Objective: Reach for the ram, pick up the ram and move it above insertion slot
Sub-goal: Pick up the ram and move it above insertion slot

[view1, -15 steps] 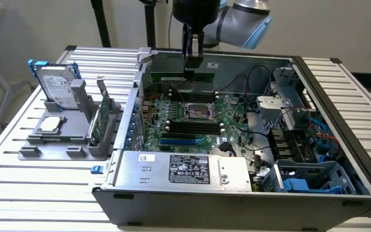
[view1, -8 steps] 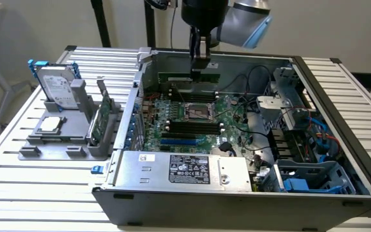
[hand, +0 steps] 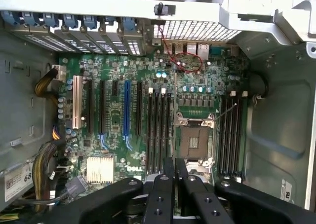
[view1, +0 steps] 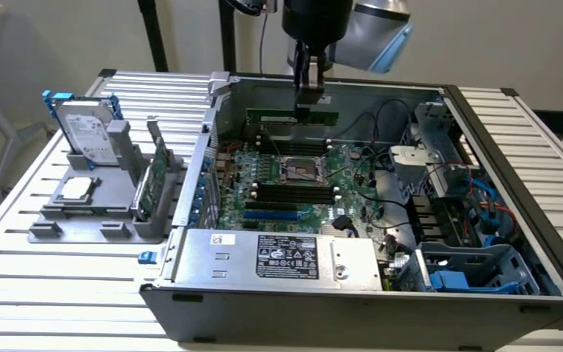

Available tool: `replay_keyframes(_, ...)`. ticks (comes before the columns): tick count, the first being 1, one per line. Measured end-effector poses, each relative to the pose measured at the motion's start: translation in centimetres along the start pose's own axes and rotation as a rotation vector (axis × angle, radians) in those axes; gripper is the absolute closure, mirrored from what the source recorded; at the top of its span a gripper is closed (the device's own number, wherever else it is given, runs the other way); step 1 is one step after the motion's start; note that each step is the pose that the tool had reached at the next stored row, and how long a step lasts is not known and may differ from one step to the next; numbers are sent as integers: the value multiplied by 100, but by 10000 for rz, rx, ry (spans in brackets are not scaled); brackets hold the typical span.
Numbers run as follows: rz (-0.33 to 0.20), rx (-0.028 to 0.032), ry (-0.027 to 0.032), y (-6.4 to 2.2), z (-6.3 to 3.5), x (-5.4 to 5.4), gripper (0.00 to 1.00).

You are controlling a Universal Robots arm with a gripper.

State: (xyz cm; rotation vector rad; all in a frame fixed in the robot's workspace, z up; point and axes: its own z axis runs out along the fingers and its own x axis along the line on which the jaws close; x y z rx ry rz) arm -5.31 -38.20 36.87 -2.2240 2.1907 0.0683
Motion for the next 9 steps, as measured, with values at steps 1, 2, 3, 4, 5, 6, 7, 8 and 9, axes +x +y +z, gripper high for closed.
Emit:
replay_keyframes(1,0,-1,1,-7,0,-14,87)
replay_keyframes(2,-1,-1,3,-8,0,-15,87)
replay_keyframes(3,0,-1,2,-8,0,-15,87)
replay_keyframes(4,0,-1,2,-8,0,-15,87)
replay_keyframes(5,0,-1,2,-8,0,-15,87)
replay_keyframes(6,0,-1,2,-8,0,-15,87)
replay_keyframes(7,0,-1,1,-8,1,-16,87)
replay_keyframes(8,0,-1,2,-8,0,-16,87)
replay_keyframes(9,0,-1,1,-8,0,-16,87)
